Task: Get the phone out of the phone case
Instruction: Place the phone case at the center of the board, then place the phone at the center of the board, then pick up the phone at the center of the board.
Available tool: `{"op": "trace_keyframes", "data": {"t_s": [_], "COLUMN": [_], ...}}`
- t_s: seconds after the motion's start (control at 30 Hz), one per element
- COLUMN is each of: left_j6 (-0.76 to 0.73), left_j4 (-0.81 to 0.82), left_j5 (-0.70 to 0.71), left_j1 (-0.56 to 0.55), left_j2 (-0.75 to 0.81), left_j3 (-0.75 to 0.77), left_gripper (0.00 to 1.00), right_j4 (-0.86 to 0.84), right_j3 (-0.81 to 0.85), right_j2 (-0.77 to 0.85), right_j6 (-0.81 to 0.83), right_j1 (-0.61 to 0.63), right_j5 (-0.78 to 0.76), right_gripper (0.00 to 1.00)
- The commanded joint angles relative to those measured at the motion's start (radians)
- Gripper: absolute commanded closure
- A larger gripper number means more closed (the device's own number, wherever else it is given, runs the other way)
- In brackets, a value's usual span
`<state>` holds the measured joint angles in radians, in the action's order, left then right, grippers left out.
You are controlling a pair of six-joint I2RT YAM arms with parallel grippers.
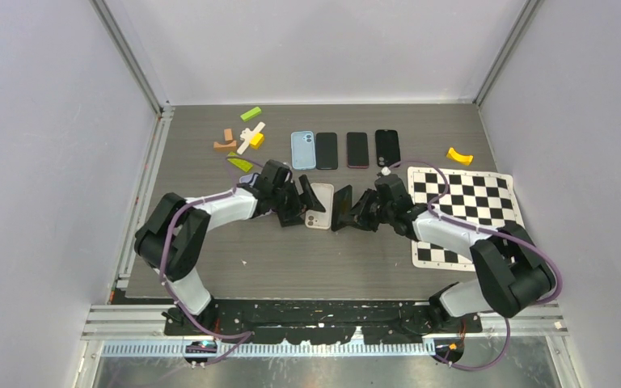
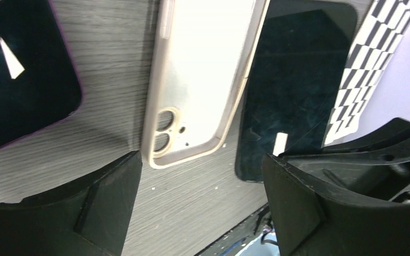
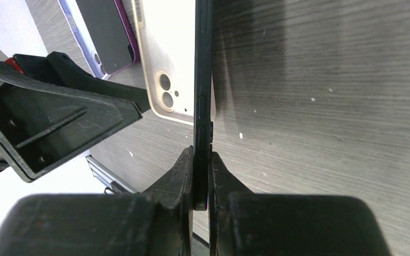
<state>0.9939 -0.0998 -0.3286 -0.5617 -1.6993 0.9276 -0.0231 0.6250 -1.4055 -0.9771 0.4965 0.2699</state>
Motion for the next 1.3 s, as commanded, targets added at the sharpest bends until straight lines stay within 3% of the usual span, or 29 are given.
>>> {"op": "trace_keyframes", "data": {"t_s": [0.0, 0.2, 0.37, 0.53, 0.67, 0.97, 1.27], "left_j6": [-0.094, -0.162, -0.211, -0.237, -0.267, -0.365, -0.326], "left_j4": [-0.124, -0.198, -0.276, -0.348, -0.453, -0.678, -0.637], "left_j5": [0.059, 0.104, 0.158, 0.174, 0.196, 0.571, 0.520], "left_j1": [-0.003, 0.001, 0.044, 0.154, 0.275, 0.475, 0.748], "left_j2": [0.049, 0.103, 0.177, 0.286, 0.392, 0.493, 0.389], "left_j3": [0.052, 0.072, 0.069, 0.026, 0.006, -0.012, -0.082], "left_gripper": [0.11, 0.02, 0.00, 0.00, 0.00, 0.00, 0.00], "right_j4": [-0.070, 0.053, 0.076, 0.126, 0.175, 0.146, 0.104], "right_j3": [0.052, 0.078, 0.072, 0.091, 0.092, 0.026, -0.018], "right_j2": [-0.040, -0.062, -0.048, -0.039, 0.018, 0.224, 0.249], "right_j6": [0.057, 0.147, 0.174, 0.208, 0.210, 0.213, 0.170], "right_j1": [-0.010, -0.020, -0.022, -0.022, -0.022, -0.022, -0.022], "right_j5": [0.006, -0.086, -0.136, -0.174, -0.229, -0.177, -0.071], "right_gripper": [0.89, 0.75, 0.48, 0.36, 0.19, 0.18, 0.11]}}
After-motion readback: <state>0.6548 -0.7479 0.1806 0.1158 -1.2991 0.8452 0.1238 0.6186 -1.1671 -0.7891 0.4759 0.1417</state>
